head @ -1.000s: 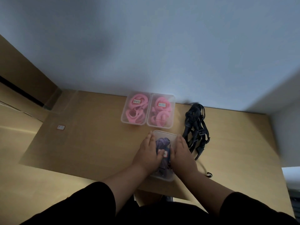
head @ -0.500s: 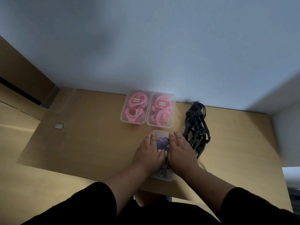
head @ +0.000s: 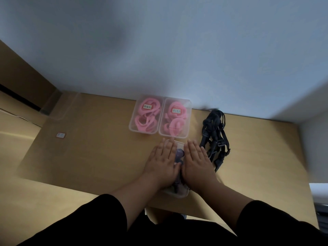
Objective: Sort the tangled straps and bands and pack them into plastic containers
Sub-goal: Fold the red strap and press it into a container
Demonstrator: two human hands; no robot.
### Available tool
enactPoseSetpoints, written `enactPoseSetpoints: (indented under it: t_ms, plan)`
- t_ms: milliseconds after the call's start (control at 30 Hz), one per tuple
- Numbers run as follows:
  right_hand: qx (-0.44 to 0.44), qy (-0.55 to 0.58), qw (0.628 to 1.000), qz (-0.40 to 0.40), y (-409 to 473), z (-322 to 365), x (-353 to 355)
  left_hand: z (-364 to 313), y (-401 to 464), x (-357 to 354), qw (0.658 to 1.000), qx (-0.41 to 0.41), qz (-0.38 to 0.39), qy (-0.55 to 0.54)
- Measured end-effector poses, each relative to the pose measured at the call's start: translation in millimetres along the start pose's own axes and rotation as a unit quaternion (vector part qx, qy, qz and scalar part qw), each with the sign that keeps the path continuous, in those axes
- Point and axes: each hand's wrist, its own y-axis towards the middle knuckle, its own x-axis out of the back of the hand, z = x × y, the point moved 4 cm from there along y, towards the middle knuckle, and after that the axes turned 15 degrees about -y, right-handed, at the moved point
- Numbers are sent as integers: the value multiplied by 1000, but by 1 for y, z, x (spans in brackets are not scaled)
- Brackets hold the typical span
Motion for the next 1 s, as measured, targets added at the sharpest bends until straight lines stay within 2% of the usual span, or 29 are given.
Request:
enactPoseSetpoints:
  t_ms: [133,267,367,433,567,767,1000]
  plan:
    - [-19,52,998,-28,-4,-1,-2,-2,2,0,999,-15,11,27]
    - [-44,138,988,-54,-8,-3,-1,6,5,-5,999,-32,-12,-10]
    - [-105,285,953,-26,-5,-14,-1,7,4,-2,997,-49,-41,-40]
    - [-141,337,931,-22,-2,-20,2,6,4,6,996,-34,-46,-75]
    - [-187,375,908,19,1,-32,3,10,6,18,981,27,-67,-178]
    - [-231,418,877,50,1,-36,12,26,9,30,939,105,-128,-301]
    - [-221,400,888,44,6,-34,11,34,13,33,934,135,-80,-322]
